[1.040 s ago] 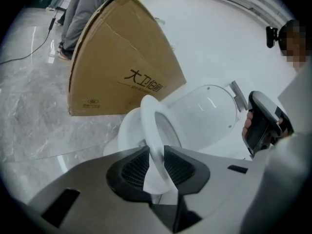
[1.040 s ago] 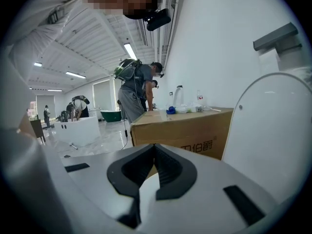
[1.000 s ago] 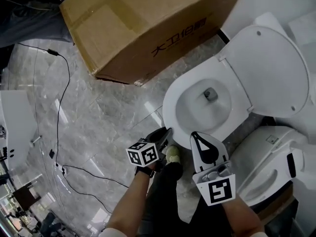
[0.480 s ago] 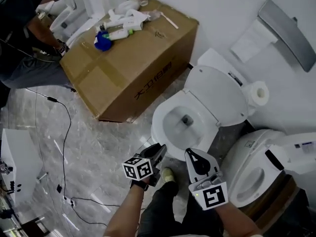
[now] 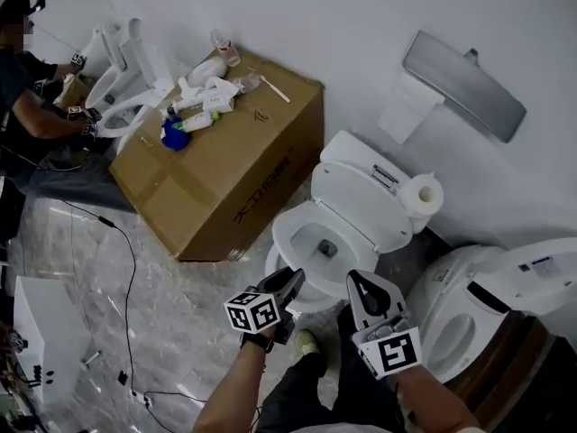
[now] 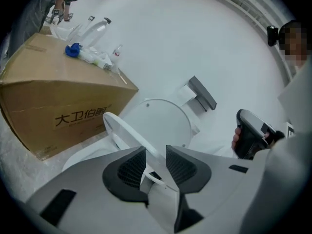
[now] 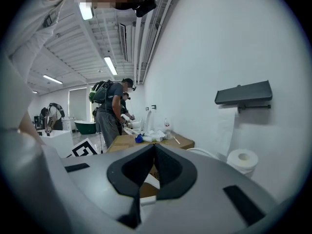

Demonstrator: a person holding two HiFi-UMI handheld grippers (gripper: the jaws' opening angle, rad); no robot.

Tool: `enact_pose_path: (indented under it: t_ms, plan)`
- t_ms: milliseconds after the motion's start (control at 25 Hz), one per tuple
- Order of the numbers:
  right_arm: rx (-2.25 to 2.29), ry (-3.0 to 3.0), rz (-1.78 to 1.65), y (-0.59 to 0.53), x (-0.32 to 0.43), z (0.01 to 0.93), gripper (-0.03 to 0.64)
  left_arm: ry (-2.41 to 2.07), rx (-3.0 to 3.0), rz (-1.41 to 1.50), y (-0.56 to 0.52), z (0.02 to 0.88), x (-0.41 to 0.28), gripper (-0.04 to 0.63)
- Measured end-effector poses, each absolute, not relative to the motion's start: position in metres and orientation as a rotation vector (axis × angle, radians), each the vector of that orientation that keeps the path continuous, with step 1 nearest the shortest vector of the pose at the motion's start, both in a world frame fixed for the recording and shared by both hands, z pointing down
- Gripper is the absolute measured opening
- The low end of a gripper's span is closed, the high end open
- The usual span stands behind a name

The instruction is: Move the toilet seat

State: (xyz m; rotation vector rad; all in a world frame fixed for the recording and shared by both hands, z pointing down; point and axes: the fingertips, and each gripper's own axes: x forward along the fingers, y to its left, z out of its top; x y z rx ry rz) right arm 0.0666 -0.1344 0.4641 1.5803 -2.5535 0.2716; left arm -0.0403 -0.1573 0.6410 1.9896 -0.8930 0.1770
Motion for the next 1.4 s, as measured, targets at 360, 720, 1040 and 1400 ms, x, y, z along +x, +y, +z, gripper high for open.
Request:
enact_pose_path:
  t_ms: [360, 720, 1040, 1400]
  plan:
    - [1.602, -2.497, 0.228, -0.165, 0.118, 0.451, 0.015, -0.849, 2.039, 0.134, -0.204, 0.602, 0.013, 0.130]
    - [1.666, -2.465, 0.220, -0.202, 0.173, 0.434, 0.015, -0.807, 2.094, 0.143, -0.255, 0.577, 0.074, 0.129]
    - [1.689, -2.441, 0.244, -0.232, 0.216, 0.437, 0.015, -0.800, 2.112, 0.117, -0.295, 0.569, 0.119, 0.129]
    - [1.682, -2.451, 0.258, -0.255, 0.237, 0.443, 0.015, -0.807, 2.127, 0.120, -0.318, 0.571, 0.146, 0.130]
